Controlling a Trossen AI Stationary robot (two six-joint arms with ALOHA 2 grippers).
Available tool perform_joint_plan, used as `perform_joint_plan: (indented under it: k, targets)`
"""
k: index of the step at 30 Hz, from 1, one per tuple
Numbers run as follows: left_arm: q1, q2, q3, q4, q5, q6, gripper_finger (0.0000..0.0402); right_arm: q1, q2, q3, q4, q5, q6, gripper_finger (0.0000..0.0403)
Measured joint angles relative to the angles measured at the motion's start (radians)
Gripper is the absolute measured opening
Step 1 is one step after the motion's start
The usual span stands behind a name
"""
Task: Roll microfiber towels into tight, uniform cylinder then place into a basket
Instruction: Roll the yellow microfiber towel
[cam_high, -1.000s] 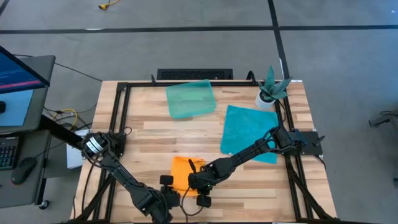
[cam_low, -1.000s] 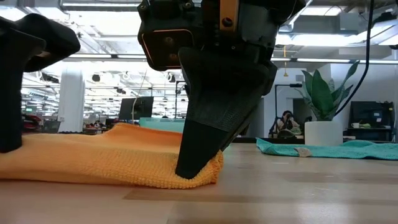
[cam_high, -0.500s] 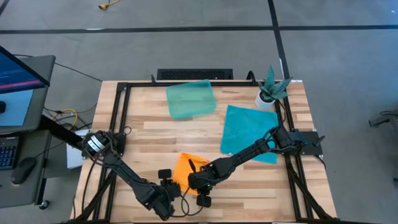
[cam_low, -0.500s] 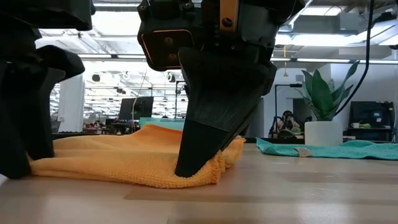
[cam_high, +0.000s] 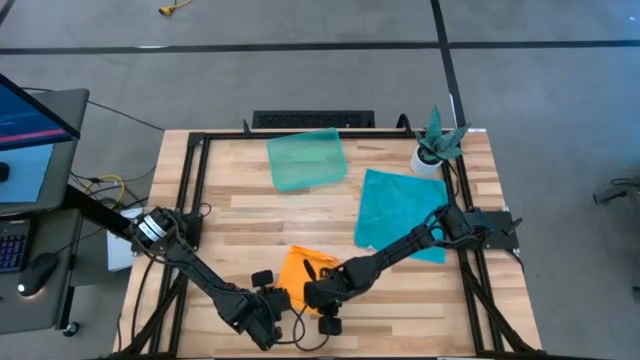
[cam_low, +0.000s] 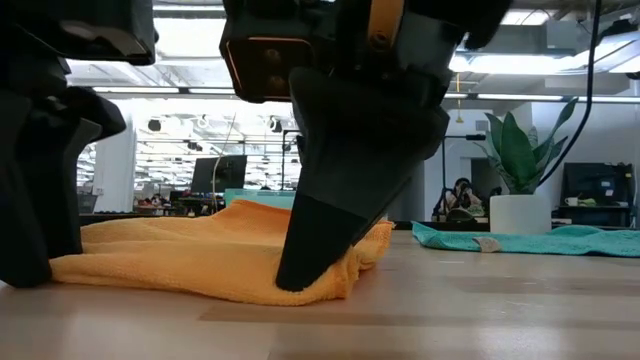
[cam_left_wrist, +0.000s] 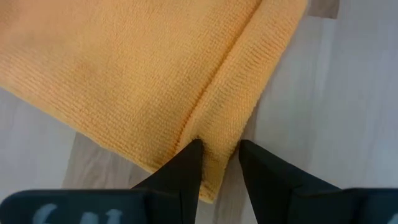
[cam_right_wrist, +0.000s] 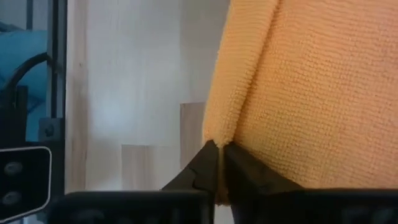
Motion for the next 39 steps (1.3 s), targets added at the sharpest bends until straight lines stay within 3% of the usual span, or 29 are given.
perform_joint_plan:
  k: [9, 19, 29, 34, 39]
  targets:
    - [0.000, 0.001, 0.000, 0.005, 0.010, -0.038, 0.0109, -0.002, 0.003, 0.034, -0.057, 0.000, -0.077, 0.0119]
    - [-0.002, 0.001, -0.001, 0.009, 0.014, -0.102, 0.0109, 0.002, 0.006, 0.127, -0.311, 0.045, -0.031, 0.0112]
    - [-0.008, 0.001, -0.001, 0.010, 0.011, -0.258, 0.0109, 0.092, 0.006, 0.238, -0.570, 0.303, -0.059, 0.0107]
    - [-0.009, 0.001, -0.001, 0.010, 0.010, -0.266, 0.0109, 0.157, 0.005, 0.304, -0.558, 0.462, -0.148, 0.0107]
    - [-0.009, 0.001, -0.002, 0.011, 0.010, -0.270, 0.0109, 0.227, 0.003, 0.305, -0.511, 0.532, -0.207, 0.0107]
